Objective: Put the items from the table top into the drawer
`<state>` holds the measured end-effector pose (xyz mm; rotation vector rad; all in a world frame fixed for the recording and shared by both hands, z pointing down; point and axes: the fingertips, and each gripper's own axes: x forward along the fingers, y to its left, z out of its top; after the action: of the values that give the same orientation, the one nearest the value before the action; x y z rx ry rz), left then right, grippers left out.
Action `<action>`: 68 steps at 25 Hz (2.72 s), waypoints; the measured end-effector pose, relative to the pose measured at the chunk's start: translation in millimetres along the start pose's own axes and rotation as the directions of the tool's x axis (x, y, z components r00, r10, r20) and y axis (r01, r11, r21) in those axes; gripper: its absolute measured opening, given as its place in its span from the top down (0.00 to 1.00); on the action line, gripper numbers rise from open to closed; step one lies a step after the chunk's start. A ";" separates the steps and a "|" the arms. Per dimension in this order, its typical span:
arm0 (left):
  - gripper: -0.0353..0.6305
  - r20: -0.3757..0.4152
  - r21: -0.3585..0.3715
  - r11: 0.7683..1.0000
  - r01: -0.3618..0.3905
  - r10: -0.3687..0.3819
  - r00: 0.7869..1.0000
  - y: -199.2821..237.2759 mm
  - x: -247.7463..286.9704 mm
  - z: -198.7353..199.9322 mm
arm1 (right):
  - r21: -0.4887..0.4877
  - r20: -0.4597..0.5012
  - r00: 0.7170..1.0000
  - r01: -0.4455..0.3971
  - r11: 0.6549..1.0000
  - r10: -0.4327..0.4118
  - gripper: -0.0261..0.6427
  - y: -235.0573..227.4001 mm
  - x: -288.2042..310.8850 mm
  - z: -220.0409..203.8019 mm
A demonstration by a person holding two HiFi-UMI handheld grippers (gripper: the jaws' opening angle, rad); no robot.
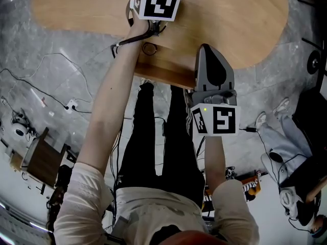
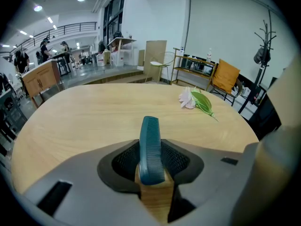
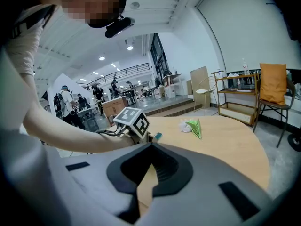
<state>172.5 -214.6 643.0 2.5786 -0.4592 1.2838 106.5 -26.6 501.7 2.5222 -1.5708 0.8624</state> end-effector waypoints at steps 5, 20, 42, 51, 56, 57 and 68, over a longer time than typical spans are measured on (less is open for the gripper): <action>0.72 0.106 0.002 1.000 0.009 -0.009 0.994 -11.1 -21.1 14.2 | -0.004 0.019 1.000 0.009 1.000 -0.008 0.95 -6.6 11.0 5.9; 0.72 0.424 -0.136 0.987 -0.087 0.137 0.895 -32.7 -238.7 -17.0 | -0.018 0.021 1.000 -0.015 1.000 0.016 0.95 23.6 -22.1 -2.2; 0.72 0.054 0.031 0.997 0.063 -0.065 0.996 -111.0 -197.9 -168.5 | 0.031 0.018 0.998 0.064 0.997 -0.065 0.95 8.7 -54.1 -33.0; 0.72 -0.206 0.107 0.977 0.186 -0.161 0.965 -149.5 -154.3 -260.7 | 0.101 0.016 0.983 0.178 0.979 -0.181 0.95 -18.2 -86.3 -60.1; 0.72 -0.260 0.185 0.956 0.229 -0.177 0.949 -158.4 -133.3 -272.8 | 0.137 0.019 0.969 0.242 0.960 -0.247 0.95 -29.1 -101.3 -69.5; 0.72 -0.266 0.203 0.950 0.236 -0.178 0.947 -161.2 -129.8 -272.0 | 0.145 0.021 0.967 0.249 0.958 -0.255 0.95 -31.0 -104.2 -69.5; 0.71 -0.324 0.227 0.956 0.185 -0.105 0.940 -176.0 -102.0 -278.2 | 0.154 0.008 0.970 0.239 0.959 -0.243 0.95 -36.3 -109.7 -75.5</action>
<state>-23.8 59.3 715.3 2.4778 -0.0428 1.7499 68.4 104.5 521.7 2.7654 -1.2083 0.9519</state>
